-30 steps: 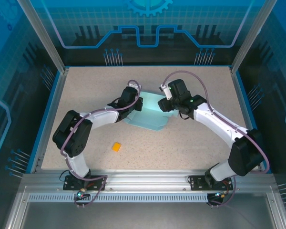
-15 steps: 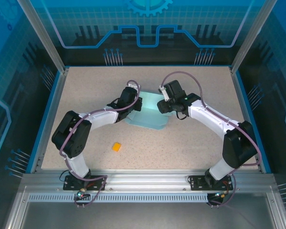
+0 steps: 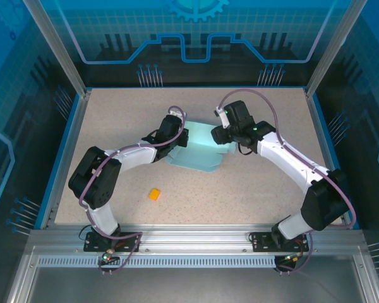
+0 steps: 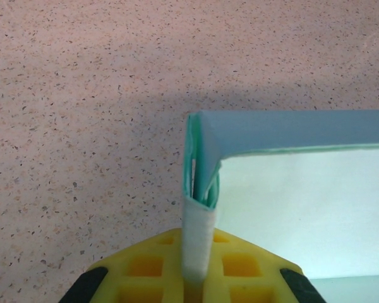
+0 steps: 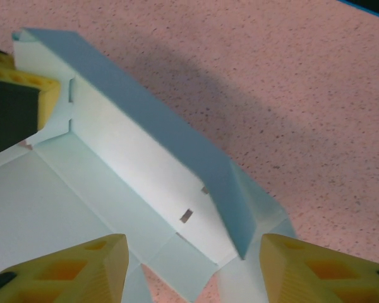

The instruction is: Fold the paper box

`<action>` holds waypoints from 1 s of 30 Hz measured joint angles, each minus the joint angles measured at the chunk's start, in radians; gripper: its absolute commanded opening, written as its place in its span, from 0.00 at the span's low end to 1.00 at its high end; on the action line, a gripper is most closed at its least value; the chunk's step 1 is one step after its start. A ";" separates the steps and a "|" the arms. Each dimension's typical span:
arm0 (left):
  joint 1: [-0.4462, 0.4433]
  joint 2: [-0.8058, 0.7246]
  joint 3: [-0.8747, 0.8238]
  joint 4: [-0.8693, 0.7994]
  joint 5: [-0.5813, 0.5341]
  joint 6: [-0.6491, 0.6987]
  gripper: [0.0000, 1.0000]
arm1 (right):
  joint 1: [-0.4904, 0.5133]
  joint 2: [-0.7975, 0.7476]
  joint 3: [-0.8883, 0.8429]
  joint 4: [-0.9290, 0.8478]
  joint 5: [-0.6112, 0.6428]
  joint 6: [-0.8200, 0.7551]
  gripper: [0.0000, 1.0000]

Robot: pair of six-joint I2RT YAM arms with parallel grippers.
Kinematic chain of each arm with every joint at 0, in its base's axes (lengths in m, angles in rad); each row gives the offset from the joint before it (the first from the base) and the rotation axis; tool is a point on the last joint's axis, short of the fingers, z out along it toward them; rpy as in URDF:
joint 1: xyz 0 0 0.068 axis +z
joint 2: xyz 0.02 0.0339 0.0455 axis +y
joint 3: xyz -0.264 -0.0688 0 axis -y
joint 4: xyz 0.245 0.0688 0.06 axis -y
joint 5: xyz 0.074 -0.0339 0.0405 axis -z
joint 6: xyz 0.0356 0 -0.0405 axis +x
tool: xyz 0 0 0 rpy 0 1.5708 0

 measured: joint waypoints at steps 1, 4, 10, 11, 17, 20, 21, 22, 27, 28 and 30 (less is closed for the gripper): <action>0.000 0.000 0.000 0.000 0.000 -0.004 0.01 | -0.008 0.006 0.009 -0.004 0.000 -0.001 0.58; 0.000 0.000 0.000 0.000 0.000 -0.007 0.01 | -0.024 0.047 0.045 -0.010 0.000 -0.007 0.57; 0.000 0.000 0.000 0.000 0.000 -0.007 0.01 | -0.026 0.119 0.063 -0.016 -0.030 -0.007 0.52; 0.000 0.000 0.000 0.000 0.000 -0.007 0.01 | -0.026 0.124 0.063 -0.019 -0.035 -0.006 0.51; 0.000 0.000 0.000 0.000 0.000 -0.007 0.01 | -0.018 0.142 0.063 -0.022 -0.075 0.012 0.46; 0.000 0.000 0.000 0.000 0.000 -0.007 0.01 | -0.010 0.146 0.063 -0.016 -0.105 0.040 0.45; 0.000 0.000 0.000 0.000 0.000 -0.007 0.01 | -0.007 0.150 0.063 -0.012 -0.114 0.049 0.45; 0.000 0.000 0.000 0.000 0.000 -0.007 0.01 | -0.005 0.153 0.063 -0.005 -0.126 0.063 0.45; 0.002 0.000 0.000 -0.009 -0.013 -0.007 0.01 | -0.006 0.170 0.043 0.060 -0.167 0.132 0.45; 0.003 0.000 0.000 -0.011 -0.016 -0.007 0.01 | -0.006 0.170 0.036 0.076 -0.174 0.145 0.44; 0.005 0.000 0.000 -0.013 -0.024 -0.007 0.01 | -0.006 0.170 0.017 0.117 -0.190 0.178 0.44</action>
